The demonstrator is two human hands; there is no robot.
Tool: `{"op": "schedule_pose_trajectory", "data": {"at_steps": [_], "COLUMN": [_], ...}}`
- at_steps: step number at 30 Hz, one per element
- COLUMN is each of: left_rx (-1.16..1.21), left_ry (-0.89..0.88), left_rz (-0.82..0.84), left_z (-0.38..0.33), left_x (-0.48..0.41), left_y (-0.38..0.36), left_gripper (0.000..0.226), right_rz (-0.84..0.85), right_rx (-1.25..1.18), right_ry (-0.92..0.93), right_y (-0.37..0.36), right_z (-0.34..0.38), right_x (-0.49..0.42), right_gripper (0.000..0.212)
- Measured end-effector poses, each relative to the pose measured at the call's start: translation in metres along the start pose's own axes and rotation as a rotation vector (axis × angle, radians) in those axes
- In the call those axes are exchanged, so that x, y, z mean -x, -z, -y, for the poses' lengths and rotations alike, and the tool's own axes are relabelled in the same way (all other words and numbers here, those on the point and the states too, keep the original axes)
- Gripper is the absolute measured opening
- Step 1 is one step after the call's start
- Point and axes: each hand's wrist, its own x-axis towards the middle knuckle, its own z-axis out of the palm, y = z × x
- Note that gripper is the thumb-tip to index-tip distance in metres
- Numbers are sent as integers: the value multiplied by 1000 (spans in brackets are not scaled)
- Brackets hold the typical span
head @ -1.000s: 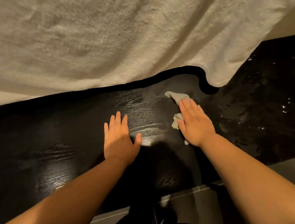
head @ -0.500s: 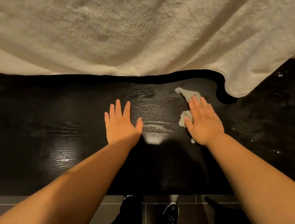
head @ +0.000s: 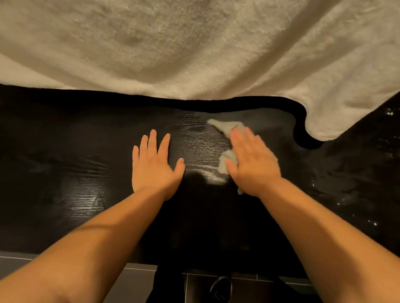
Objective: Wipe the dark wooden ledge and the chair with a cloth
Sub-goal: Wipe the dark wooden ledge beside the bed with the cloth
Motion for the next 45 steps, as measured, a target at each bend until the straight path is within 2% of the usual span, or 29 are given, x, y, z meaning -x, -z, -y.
{"op": "schedule_pose_trajectory", "data": {"at_steps": [3,5,7,9,12,14,17,20,22,24,27,29,31,34,36,38,41,43,45], "left_rx": [14,8,-9,-11,-10,-10,-7,1,8,5,-1,10,15,4,1,4,-8,-8,-6], "left_ry": [8,11,7,3,8,1,-3,-9,-11,-10,-6,-5,-6,-7,-5,-2,-6,-3,0], "left_rz": [5,14,16,13,12,8,-1,-11,-19,-18,-13,-18,-24,-19,-8,-10,-18,-11,-7], "left_z": [-1,-1,1,2,1,1,2,2,3,2,2,1,2,1,1,1,1,1,1], "left_x": [0,0,0,-1,-2,-2,-2,-2,-2,-2,-2,-2,-2,-2,-3,-4,-3,-3,-3], "left_y": [-1,-2,-2,-2,-2,-2,-3,-4,-4,-4,-3,-3,-3,-3,-3,-3,-3,-3,-2], "left_gripper": [78,78,79,79,80,80,80,80,80,80,81,80,80,80,80,81,82,81,81], "right_rz": [25,3,-24,-38,-25,-12,-46,-38,-63,-25,6,33,38,46,46,13,36,122,118], "right_rx": [-42,-42,-2,21,6,-7,-37,-53,-31,4,-16,-4,14,63,42,-33,-65,-60,-27], "right_ry": [-271,-343,-229,-25,153,69,-234,-368,-287,-79,143,92,-65,-190,-74,155,336,279,155], "right_y": [15,14,10,3,4,6,14,16,10,2,8,11,16,19,15,4,2,14,18], "right_z": [-33,-21,11,41,39,15,-21,-9,22,48,46,21,-4,10,41,65,56,43,36], "right_x": [-23,-33,-33,-24,-17,-27,-49,-60,-61,-56,-53,-63,-82,-99,-94,-77,-75,-93,-116], "right_gripper": [78,76,72,71,74,78,80,76,79,80,77,76,74,72,68,70,72,73,69]}}
